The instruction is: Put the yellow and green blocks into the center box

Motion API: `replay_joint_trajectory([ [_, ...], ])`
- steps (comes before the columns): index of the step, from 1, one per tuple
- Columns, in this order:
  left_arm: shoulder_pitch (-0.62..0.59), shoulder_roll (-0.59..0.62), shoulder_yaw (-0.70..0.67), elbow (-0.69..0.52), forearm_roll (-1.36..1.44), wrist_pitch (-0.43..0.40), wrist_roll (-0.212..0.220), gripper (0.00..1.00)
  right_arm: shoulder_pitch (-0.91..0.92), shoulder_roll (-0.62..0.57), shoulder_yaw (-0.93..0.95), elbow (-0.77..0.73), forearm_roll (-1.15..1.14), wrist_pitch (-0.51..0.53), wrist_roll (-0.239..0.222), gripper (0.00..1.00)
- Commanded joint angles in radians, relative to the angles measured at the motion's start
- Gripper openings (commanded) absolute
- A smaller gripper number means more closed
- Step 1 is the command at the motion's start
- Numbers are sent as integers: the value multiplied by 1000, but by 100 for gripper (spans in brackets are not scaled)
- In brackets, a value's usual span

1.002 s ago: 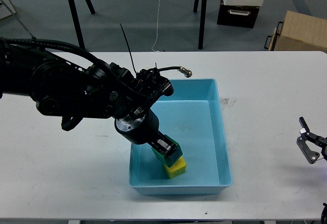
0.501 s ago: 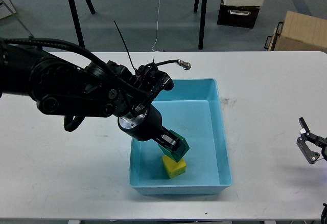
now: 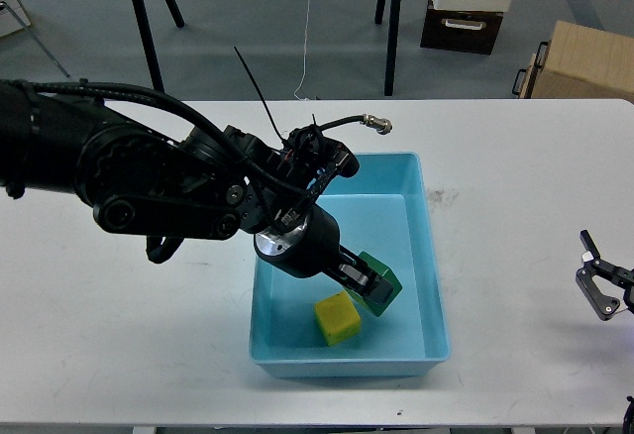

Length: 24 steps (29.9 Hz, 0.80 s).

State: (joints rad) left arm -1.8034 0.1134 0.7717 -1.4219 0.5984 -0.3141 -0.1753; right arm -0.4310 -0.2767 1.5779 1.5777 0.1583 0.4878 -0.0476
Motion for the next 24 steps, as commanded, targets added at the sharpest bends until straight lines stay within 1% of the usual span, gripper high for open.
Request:
replay_joint_trajectory([
  [1,2,8,-5,0,0,1,0,88,0,1,1,1,1,0,0,100],
  [6,2,15,-11,6,-8,9,0,89,0,1,1,2,0,0,0,100],
  [10,22,83,-46,86,-92,107,-4,89,0,1,1,2,0,0,0,100],
  [13,77,129,-153,202,-218,141,-26,89,6,-1,2,-1,0,0,0,100],
  [15,155,167,-273,305,-291,141,-52,89,14,-6,2,-2,-2,0,0,100],
  [17,263,212,-438,395,-322,136,-66,89,24,-15,4,-13,-2,1,0,100],
  [18,313,225,-530,432,-324,127,-64,90,37,-18,2,-16,-3,1,0,100],
  [19,364,235,-636,466,-324,113,-59,93,60,-22,2,-19,-11,1,0,100],
  [20,412,238,-740,497,-325,80,-56,97,80,-26,1,-25,-32,1,2,100],
  [21,450,244,-828,521,-328,28,-53,100,93,-27,1,-27,-58,1,2,100],
  [22,490,253,-921,547,-331,-52,-53,100,100,-27,1,-27,-97,1,2,100],
  [24,576,282,-1067,549,-335,-172,-52,100,107,-29,1,-28,-155,1,9,100],
])
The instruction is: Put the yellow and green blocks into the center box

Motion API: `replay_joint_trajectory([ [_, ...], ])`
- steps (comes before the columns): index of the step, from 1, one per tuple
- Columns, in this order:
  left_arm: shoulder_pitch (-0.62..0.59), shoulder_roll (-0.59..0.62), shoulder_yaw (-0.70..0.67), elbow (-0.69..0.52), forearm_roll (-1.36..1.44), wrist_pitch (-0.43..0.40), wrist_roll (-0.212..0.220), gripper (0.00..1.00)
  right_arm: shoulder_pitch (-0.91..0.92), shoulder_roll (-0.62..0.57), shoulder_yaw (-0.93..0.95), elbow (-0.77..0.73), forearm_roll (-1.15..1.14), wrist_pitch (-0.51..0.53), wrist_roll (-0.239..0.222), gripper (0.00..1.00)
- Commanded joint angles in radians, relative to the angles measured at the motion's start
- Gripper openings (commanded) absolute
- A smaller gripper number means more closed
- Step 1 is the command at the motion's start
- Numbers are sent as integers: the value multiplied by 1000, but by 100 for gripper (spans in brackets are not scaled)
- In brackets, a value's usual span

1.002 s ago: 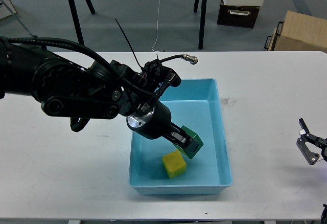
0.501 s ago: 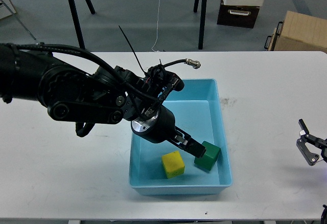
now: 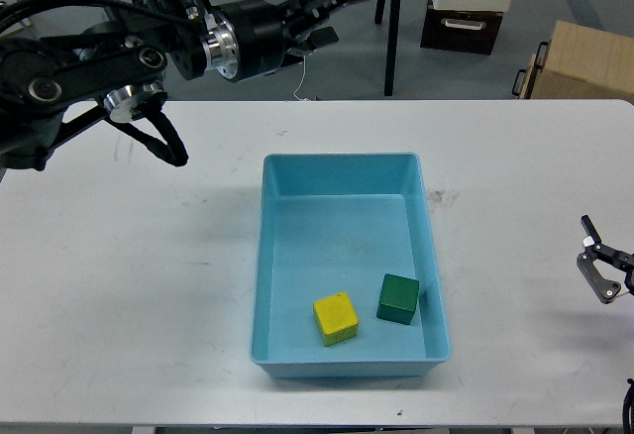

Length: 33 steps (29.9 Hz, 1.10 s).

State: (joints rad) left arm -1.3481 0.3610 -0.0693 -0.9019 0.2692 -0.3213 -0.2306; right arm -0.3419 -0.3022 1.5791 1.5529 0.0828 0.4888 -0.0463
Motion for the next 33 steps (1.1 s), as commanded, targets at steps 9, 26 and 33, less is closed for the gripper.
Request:
replay_joint_trajectory([
  [9,616,118,-839,-138,-102,-167,5,100,44,18,10,-27,12,0,32,100],
  [26,1679,-328,-1354,-784,-139,-167,5,100,-149,120,-30,46,135,0,40,100],
  [33,1791,-361,-1302,-798,-140,-167,2,100,-175,123,-19,53,137,0,46,100],
])
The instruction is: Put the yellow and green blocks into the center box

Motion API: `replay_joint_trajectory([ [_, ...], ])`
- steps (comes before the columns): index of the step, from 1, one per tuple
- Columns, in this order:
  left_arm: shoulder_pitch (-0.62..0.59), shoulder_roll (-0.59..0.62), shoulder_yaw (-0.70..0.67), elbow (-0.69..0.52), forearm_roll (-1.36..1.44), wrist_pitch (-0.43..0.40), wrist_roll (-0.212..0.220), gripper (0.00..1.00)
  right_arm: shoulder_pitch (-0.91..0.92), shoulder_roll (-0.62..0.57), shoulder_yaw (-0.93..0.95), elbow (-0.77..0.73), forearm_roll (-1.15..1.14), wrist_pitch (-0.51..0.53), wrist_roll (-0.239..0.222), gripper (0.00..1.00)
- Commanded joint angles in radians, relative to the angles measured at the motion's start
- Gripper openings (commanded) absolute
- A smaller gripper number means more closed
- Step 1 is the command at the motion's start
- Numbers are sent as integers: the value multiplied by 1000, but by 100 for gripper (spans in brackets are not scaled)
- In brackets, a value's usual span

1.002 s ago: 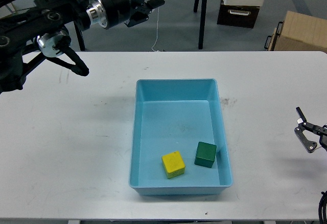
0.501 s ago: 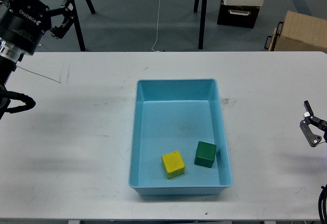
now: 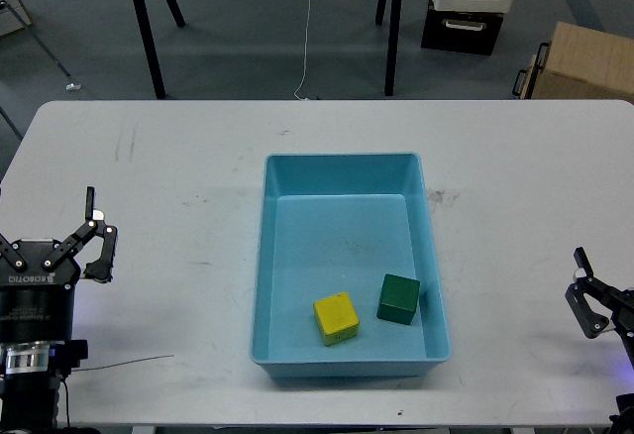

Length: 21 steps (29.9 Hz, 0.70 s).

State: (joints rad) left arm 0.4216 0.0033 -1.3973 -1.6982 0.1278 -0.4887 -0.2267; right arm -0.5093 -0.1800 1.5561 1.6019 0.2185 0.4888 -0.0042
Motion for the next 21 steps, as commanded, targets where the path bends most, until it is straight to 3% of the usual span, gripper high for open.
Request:
replay_joint_trajectory([
  [1,23,-3,27,-1,0,0,-2,100,-12,0,5,10,1,0,6,100],
  [9,100,-3,109,-11,1,0,-11,100,-32,10,13,32,1,0,6,100],
  [21,100,-3,119,-8,0,0,-14,100,-38,10,15,36,-1,0,6,100],
])
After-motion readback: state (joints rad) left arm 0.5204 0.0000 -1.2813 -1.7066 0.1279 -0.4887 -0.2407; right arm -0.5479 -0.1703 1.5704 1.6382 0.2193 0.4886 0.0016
